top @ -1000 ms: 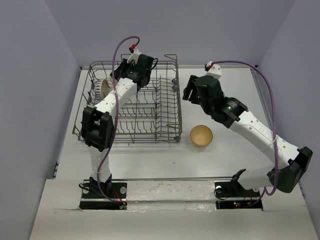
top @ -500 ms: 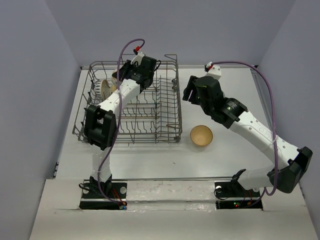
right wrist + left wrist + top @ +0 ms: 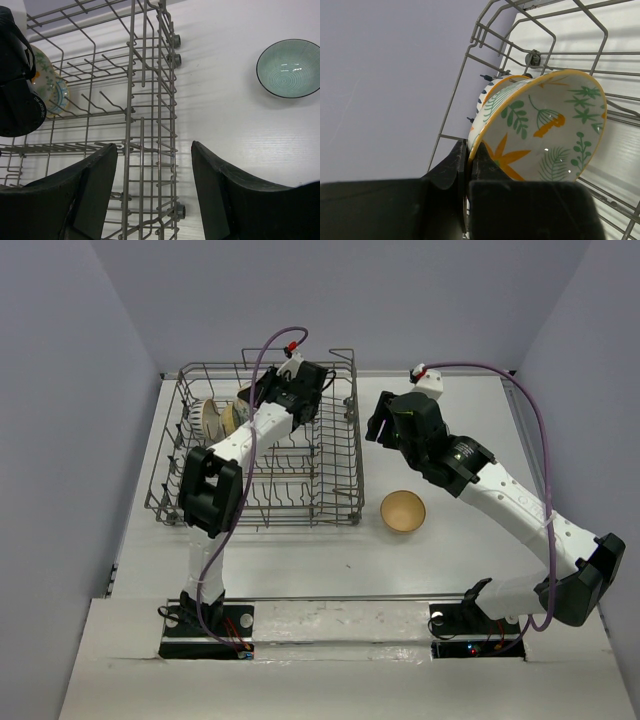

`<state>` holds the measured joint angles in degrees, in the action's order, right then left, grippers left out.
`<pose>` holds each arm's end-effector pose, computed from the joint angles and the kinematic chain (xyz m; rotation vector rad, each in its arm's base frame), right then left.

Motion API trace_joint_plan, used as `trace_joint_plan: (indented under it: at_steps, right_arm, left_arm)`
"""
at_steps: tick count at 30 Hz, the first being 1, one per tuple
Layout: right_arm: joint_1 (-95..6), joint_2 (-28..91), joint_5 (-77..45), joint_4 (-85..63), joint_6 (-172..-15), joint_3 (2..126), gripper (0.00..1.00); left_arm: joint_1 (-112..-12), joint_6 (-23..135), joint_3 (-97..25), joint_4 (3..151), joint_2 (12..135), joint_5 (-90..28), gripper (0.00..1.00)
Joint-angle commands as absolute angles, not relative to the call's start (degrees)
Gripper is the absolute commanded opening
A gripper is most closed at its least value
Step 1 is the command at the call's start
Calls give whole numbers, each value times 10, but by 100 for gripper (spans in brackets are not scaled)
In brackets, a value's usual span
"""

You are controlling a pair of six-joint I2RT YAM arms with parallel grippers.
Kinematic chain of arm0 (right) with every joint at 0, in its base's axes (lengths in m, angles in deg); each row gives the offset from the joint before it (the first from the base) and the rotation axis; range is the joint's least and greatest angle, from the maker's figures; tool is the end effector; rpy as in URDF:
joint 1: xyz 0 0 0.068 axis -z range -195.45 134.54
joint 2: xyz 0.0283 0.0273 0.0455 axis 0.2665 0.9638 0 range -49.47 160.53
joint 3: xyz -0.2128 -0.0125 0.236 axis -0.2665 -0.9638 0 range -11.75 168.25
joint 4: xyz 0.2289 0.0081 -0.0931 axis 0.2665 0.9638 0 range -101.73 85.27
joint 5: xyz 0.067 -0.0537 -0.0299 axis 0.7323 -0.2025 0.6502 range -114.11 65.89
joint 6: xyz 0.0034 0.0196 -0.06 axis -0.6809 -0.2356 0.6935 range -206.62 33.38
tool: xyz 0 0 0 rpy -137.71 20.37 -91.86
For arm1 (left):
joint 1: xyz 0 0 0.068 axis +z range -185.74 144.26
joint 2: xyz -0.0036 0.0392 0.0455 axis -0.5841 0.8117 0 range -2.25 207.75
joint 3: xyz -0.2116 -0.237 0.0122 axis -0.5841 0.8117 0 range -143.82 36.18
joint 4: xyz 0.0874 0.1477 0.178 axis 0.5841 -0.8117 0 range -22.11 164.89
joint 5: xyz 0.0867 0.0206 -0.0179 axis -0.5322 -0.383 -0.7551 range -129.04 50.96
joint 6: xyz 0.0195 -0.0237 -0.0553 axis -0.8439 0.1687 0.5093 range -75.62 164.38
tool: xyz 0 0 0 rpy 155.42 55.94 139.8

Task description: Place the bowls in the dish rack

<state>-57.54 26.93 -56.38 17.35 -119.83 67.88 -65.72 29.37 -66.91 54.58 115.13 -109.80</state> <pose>0.2226 0.1661 0.4380 0.1993 1.9498 0.2965 0.4338 -0.1972 0.3394 0.0683 1.9102 1.1387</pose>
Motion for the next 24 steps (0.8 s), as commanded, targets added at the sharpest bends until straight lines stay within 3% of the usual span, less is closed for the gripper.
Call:
trace_joint_plan:
  at_steps: [1, 21, 24]
  right_arm:
    - [-580, 247, -583, 144, -1199, 670, 66]
    - [-580, 244, -579, 140, -1202, 663, 66]
    - [-580, 245, -579, 140, -1201, 661, 66]
  left_arm:
    - [-663, 286, -675, 571, 1148, -1140, 0]
    - [-668, 302, -703, 544, 1204, -1146, 0]
    - [-669, 302, -704, 544, 1209, -1145, 4]
